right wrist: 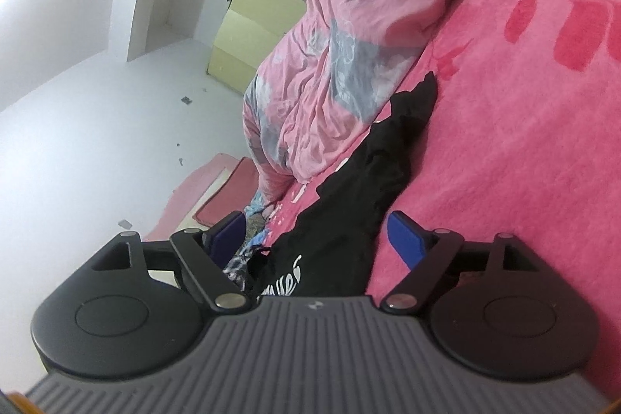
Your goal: Fold clothes
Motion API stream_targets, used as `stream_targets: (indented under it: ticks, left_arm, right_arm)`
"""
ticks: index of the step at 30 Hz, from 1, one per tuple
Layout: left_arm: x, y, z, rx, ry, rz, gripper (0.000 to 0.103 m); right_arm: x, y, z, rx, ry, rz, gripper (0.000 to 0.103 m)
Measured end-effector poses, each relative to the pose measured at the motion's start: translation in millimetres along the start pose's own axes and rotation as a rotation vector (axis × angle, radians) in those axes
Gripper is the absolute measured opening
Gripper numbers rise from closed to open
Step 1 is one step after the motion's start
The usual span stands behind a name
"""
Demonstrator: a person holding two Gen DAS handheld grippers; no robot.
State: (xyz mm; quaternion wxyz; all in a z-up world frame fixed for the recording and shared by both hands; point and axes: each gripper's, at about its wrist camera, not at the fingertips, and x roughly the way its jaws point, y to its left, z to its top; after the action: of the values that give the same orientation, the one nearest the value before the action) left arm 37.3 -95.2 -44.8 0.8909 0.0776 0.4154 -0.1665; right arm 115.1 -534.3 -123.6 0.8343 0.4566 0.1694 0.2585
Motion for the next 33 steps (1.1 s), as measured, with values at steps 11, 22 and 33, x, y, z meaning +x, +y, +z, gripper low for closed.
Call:
stream_targets:
  ticks: [11, 22, 33]
  left_arm:
    - [-1, 3, -4, -0.004, -0.033, -0.016, 0.103]
    - [-22, 23, -9, -0.073, -0.113, -0.059, 0.103]
    - [-52, 119, 53, -0.238, -0.325, -0.055, 0.103]
  right_arm:
    - [-2, -5, -1, 0.029, -0.018, 0.028, 0.083]
    - [-7, -14, 0, 0.094, -0.055, 0.089, 0.083]
    - [13, 23, 3, -0.03, 0.071, -0.121, 0.084]
